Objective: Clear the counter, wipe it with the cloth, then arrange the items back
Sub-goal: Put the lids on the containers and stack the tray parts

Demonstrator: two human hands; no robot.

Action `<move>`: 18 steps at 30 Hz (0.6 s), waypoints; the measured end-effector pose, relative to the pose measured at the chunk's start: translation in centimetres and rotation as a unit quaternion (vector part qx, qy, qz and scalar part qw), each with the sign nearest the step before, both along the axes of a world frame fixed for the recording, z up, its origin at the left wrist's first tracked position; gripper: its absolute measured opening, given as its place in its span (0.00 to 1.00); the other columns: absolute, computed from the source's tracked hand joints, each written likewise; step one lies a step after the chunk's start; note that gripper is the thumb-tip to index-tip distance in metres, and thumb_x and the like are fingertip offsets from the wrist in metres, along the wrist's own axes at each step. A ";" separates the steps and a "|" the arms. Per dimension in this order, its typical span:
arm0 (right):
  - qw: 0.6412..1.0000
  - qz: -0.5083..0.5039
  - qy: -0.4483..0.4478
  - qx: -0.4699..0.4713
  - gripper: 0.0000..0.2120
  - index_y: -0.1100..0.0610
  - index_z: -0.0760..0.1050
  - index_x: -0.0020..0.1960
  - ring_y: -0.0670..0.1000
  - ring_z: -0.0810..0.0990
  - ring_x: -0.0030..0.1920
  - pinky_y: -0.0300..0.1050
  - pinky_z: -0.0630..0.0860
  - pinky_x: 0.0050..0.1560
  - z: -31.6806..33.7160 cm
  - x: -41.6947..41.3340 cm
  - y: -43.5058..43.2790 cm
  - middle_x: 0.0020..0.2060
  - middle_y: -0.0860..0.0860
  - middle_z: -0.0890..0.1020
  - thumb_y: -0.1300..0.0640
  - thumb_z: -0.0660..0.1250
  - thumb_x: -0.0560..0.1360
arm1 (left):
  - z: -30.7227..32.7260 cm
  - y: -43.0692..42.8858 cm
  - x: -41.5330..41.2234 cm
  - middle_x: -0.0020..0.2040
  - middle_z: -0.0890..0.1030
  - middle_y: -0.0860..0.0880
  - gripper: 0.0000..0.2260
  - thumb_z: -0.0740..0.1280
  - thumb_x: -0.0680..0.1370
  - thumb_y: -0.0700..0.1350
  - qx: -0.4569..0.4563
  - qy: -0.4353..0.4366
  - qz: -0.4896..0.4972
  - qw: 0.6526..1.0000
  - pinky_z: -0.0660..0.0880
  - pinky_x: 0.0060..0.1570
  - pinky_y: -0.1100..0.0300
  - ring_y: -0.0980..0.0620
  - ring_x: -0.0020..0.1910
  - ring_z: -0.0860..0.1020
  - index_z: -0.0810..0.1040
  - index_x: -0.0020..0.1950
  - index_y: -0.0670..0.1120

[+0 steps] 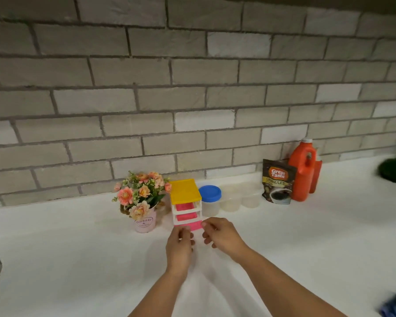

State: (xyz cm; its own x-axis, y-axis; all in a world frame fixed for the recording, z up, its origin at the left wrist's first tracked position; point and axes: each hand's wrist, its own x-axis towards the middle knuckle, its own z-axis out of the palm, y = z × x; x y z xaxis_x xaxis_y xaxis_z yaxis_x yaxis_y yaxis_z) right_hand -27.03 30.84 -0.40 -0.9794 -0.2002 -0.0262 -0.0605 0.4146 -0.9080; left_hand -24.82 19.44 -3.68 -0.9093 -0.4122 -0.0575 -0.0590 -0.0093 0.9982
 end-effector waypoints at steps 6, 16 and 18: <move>0.998 -0.069 0.014 -0.005 0.11 0.62 0.78 0.54 0.45 0.77 0.33 0.28 0.70 0.27 1.8 2.0 8.8 0.41 0.54 0.79 0.59 0.59 0.79 | 2.5 9.0 0.0 0.43 0.77 0.46 0.08 0.57 0.80 0.40 -0.016 0.014 -0.063 0.998 0.73 0.40 0.58 0.49 0.39 0.76 0.73 0.45 0.48; 0.984 -0.173 0.039 -0.006 0.10 0.59 0.78 0.53 0.47 0.78 0.34 0.38 0.73 0.35 4.3 6.8 27.3 0.39 0.52 0.80 0.56 0.60 0.79 | 5.4 28.2 2.2 0.43 0.76 0.49 0.07 0.57 0.81 0.44 -0.016 0.050 -0.148 0.988 0.73 0.39 0.61 0.51 0.41 0.75 0.74 0.50 0.46; 0.981 -0.187 0.044 -0.012 0.10 0.58 0.78 0.52 0.47 0.78 0.34 0.39 0.73 0.35 4.5 8.0 31.0 0.37 0.52 0.80 0.57 0.60 0.79 | 5.8 32.2 3.0 0.42 0.76 0.49 0.07 0.57 0.81 0.44 -0.011 0.058 -0.165 0.984 0.73 0.40 0.60 0.52 0.40 0.75 0.74 0.50 0.46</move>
